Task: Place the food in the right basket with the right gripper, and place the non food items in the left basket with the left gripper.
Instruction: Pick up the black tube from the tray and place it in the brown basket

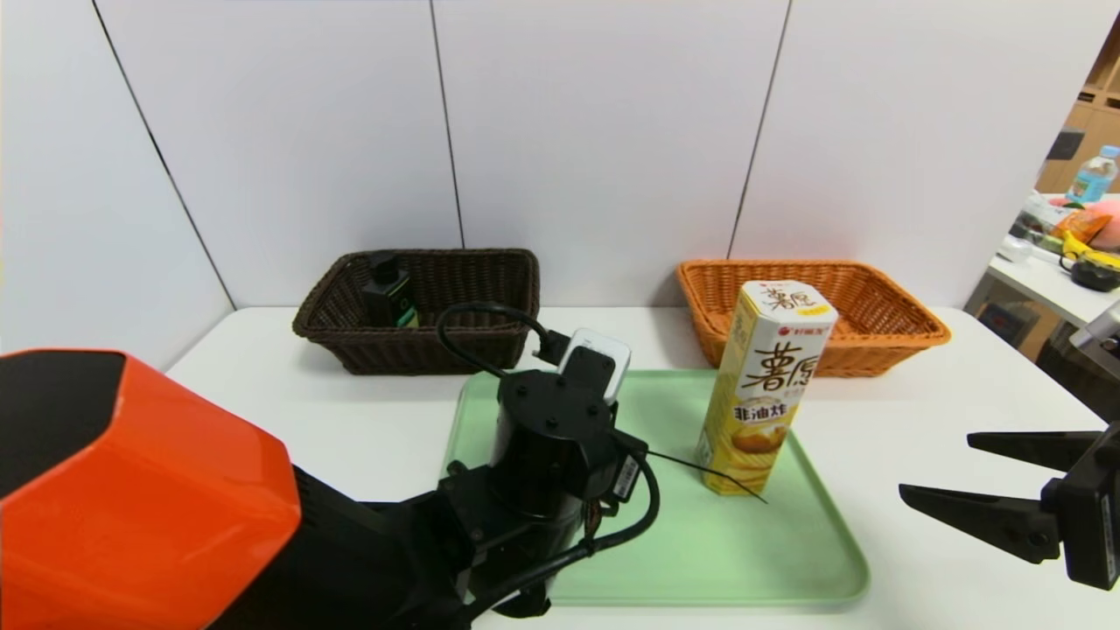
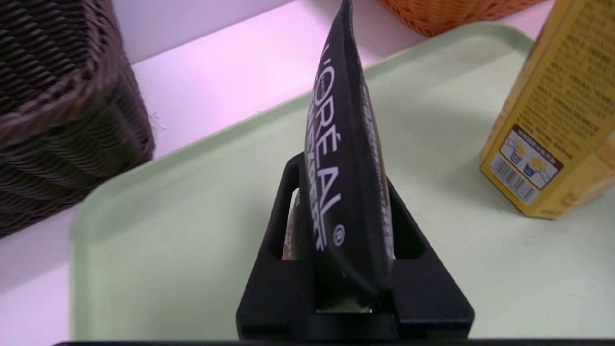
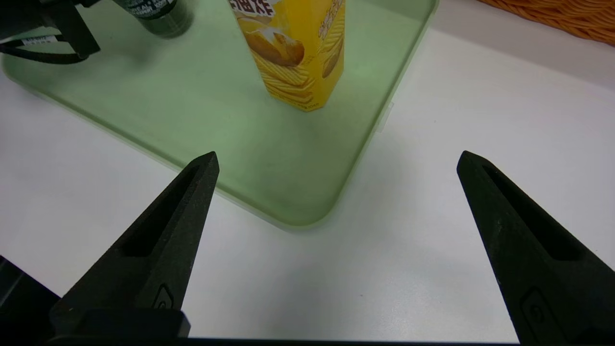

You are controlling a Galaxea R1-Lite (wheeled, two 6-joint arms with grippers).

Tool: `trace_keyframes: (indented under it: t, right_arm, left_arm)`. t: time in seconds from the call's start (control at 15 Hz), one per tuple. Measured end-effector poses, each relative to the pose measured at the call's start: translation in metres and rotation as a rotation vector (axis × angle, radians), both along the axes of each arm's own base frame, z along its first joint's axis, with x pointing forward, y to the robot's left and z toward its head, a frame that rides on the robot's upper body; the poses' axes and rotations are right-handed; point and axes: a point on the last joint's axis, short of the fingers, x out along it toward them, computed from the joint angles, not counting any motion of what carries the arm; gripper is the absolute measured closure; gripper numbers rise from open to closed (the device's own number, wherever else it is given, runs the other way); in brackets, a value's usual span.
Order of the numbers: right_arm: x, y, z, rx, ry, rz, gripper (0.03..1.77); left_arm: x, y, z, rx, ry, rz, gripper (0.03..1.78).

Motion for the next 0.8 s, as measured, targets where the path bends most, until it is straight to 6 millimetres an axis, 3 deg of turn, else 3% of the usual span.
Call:
trace_keyframes:
  t: [0.6,0.8]
  right_arm:
    - [-0.003,0.0,0.0,0.003,-0.005,-0.001,0.09]
    - [-0.003,0.0,0.0,0.003,-0.004,0.002,0.09]
  left_arm:
    - [0.007,0.07,0.08,-0.089,-0.068,0.057,1.48]
    - [0.027,0.106,0.106,-0.108,-0.082,0.111,1.48]
